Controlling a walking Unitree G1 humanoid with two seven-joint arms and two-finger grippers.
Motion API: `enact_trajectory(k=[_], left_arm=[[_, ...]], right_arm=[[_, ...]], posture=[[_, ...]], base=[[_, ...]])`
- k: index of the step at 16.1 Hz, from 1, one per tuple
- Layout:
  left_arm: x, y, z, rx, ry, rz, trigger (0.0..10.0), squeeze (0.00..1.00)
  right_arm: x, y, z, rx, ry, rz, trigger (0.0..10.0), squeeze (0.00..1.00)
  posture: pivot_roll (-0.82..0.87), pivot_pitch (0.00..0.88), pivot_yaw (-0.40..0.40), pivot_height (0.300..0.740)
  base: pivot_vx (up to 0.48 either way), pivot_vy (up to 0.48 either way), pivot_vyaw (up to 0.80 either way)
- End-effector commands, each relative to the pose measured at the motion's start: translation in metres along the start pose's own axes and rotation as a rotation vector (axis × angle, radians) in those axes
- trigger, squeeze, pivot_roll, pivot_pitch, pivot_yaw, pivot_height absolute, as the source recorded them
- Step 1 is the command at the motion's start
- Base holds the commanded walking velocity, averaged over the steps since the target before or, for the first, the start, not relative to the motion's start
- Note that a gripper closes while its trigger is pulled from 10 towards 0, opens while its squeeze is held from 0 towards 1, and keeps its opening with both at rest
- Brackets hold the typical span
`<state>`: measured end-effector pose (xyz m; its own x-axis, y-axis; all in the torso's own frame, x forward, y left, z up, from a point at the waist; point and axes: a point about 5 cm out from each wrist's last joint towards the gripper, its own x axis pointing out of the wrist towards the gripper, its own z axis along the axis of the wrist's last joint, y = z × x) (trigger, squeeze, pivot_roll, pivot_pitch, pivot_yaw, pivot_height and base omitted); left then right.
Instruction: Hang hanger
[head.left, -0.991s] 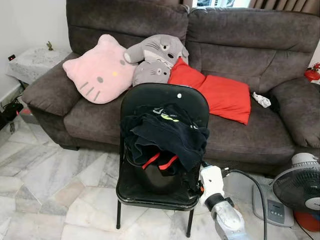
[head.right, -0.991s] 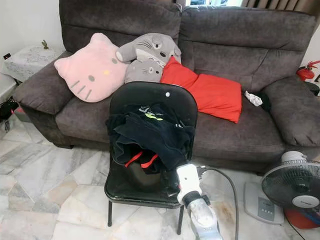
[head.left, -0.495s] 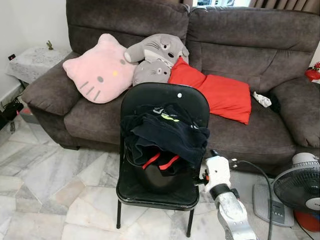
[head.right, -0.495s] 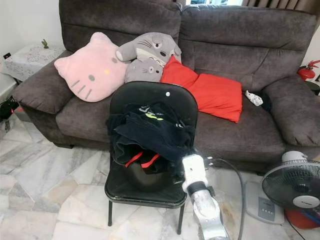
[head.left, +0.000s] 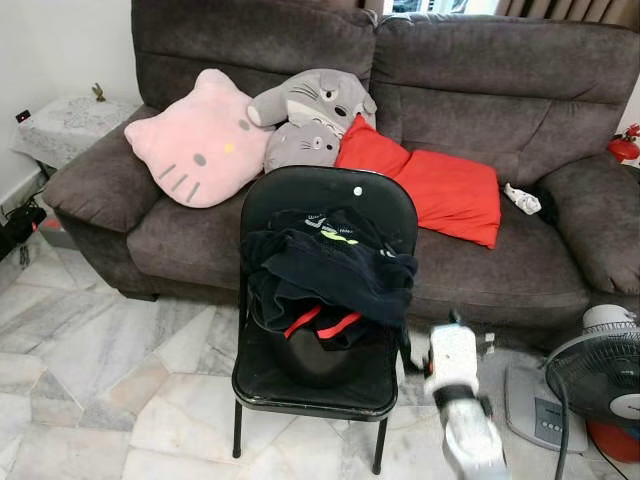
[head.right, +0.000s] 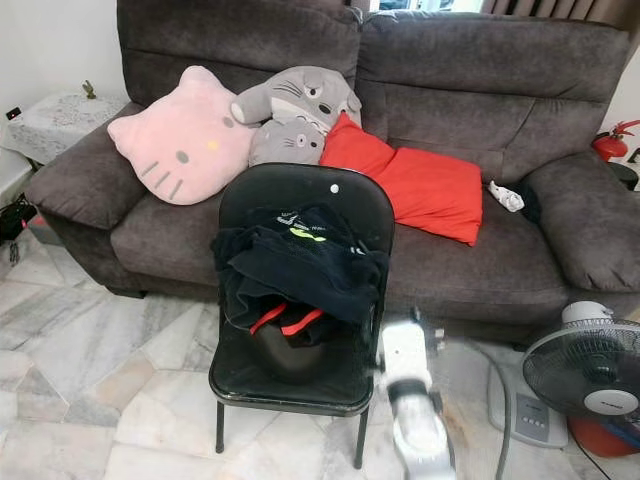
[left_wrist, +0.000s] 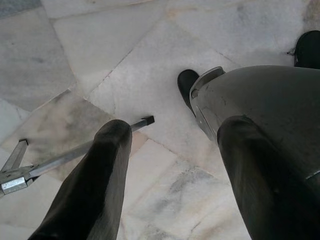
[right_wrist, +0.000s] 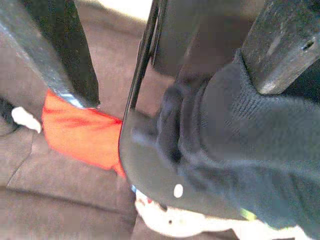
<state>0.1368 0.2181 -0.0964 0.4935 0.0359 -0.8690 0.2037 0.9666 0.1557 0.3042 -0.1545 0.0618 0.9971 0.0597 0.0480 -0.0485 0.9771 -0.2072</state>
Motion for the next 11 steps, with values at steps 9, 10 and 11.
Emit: enact_trajectory(k=[9, 10, 11], left_arm=[[0.000, -0.021, -0.010, 0.007, 0.040, -0.077, 10.0, 0.00], [0.000, -0.021, -0.009, 0.008, 0.039, -0.077, 10.0, 0.00], [0.000, -0.021, -0.009, 0.008, 0.039, -0.077, 10.0, 0.00]], right_arm=[[0.011, 0.030, -0.010, 0.010, 0.143, 0.225, 10.0, 0.00], [0.014, 0.026, -0.005, 0.022, 0.115, 0.181, 10.0, 0.00], [0.015, 0.025, -0.004, 0.026, 0.107, 0.168, 10.0, 0.00]], posture=[[-0.06, 0.087, -0.045, 0.740], [-0.06, 0.089, -0.045, 0.740], [-0.06, 0.089, -0.045, 0.740]], base=[[0.000, 0.000, 0.00], [0.000, 0.000, 0.00], [0.000, 0.000, 0.00]])
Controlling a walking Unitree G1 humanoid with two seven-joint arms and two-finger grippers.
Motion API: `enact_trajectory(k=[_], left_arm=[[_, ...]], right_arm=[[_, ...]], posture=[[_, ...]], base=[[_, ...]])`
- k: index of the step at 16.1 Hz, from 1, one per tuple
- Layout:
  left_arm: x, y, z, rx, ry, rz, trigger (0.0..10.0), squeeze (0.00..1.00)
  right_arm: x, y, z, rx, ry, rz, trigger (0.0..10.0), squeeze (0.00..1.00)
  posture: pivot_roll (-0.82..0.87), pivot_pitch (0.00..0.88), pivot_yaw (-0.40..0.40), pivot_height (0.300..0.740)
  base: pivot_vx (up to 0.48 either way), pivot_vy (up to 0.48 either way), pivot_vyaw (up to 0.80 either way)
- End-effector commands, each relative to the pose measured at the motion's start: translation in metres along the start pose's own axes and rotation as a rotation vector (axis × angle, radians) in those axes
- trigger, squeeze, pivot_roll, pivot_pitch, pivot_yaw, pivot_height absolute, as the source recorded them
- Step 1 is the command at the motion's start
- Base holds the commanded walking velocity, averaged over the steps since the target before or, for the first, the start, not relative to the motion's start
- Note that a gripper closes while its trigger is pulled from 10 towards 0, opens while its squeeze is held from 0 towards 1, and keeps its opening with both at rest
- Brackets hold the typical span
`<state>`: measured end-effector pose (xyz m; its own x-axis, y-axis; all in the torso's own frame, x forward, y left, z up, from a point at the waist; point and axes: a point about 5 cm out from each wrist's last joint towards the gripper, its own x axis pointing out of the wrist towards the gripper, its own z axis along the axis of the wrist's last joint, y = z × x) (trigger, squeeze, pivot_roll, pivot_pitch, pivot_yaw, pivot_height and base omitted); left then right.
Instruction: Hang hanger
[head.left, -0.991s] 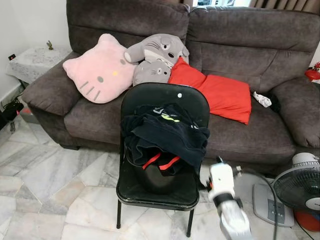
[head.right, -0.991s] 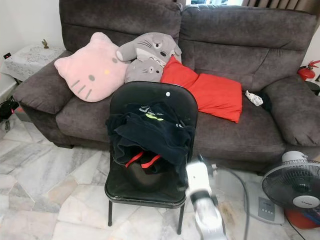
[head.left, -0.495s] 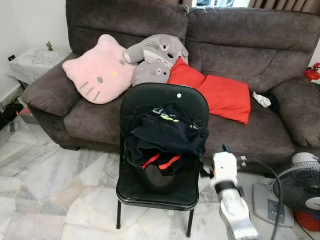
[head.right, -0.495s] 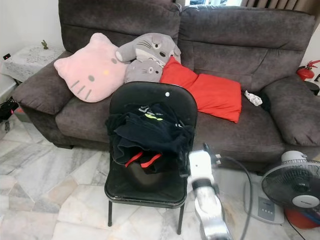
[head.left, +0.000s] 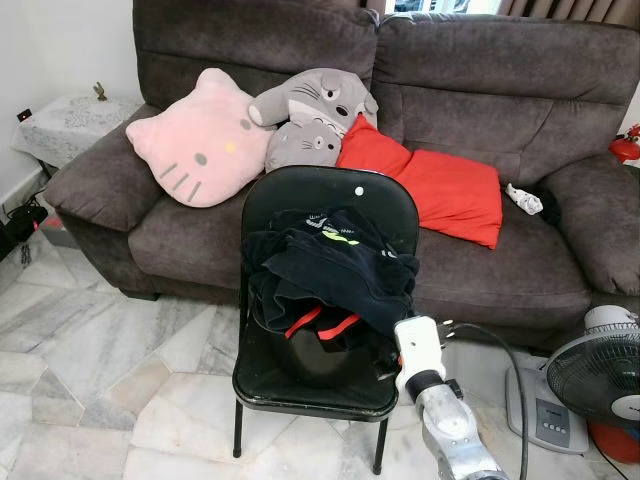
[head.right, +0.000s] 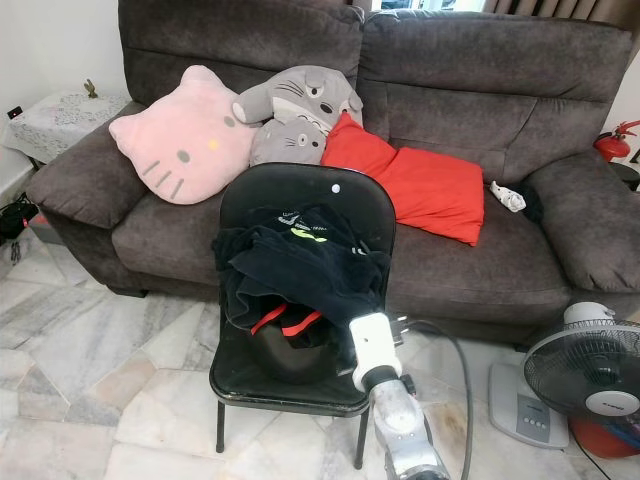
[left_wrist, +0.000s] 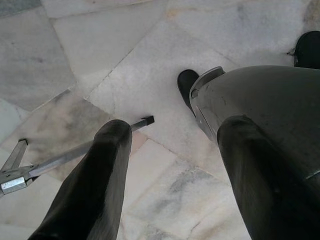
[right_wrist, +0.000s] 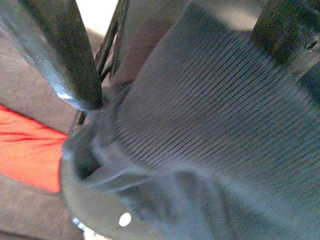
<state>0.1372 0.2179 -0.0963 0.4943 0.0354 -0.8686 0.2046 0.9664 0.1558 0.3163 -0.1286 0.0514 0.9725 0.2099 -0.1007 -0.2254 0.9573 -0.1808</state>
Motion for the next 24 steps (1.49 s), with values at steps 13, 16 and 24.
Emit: enact_trajectory(k=[13, 16, 24], left_arm=[[0.000, -0.020, -0.008, 0.012, 0.037, -0.075, 10.0, 0.00], [0.000, -0.020, -0.008, 0.014, 0.035, -0.078, 10.0, 0.00], [0.000, -0.021, -0.007, 0.012, 0.032, -0.076, 10.0, 0.00]], right_arm=[[0.007, -0.009, 0.014, 0.027, -0.078, -0.106, 0.0, 0.00], [0.011, -0.016, 0.015, 0.012, -0.049, -0.146, 8.6, 0.00], [0.014, -0.023, 0.016, 0.019, -0.037, -0.181, 0.0, 0.00]], posture=[[-0.05, 0.107, -0.040, 0.740], [-0.05, 0.111, -0.039, 0.740], [-0.04, 0.121, -0.041, 0.740]], base=[[0.000, 0.000, 0.00], [0.000, 0.000, 0.00], [0.000, 0.000, 0.00]])
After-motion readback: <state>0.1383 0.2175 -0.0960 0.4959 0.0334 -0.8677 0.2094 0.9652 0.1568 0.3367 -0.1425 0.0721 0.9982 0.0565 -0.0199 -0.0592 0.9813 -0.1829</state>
